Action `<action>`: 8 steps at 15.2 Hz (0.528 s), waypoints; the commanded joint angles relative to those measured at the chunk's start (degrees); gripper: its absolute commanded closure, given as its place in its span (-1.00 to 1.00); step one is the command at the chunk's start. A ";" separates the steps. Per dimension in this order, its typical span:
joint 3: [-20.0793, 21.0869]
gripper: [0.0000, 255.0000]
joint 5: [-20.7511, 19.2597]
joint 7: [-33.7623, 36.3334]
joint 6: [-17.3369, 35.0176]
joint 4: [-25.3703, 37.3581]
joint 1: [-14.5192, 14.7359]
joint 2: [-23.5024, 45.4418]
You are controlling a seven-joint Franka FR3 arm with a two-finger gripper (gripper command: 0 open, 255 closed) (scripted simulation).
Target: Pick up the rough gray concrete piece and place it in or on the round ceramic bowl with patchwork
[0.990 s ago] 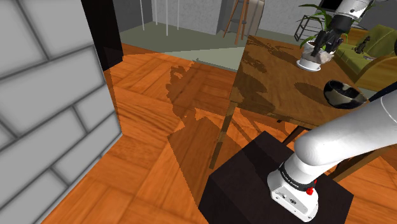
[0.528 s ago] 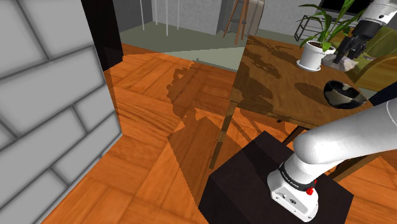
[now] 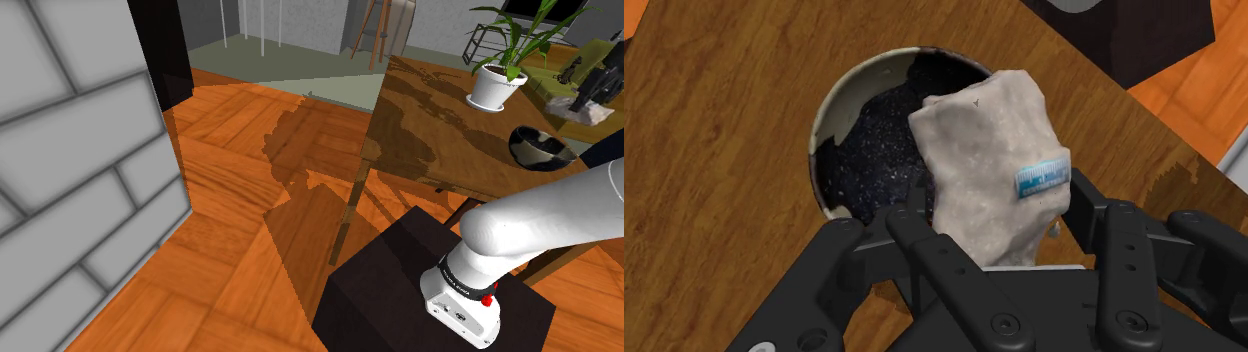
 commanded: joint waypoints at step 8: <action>-1.10 1.00 -1.75 -0.61 5.53 -6.90 -1.03 -1.91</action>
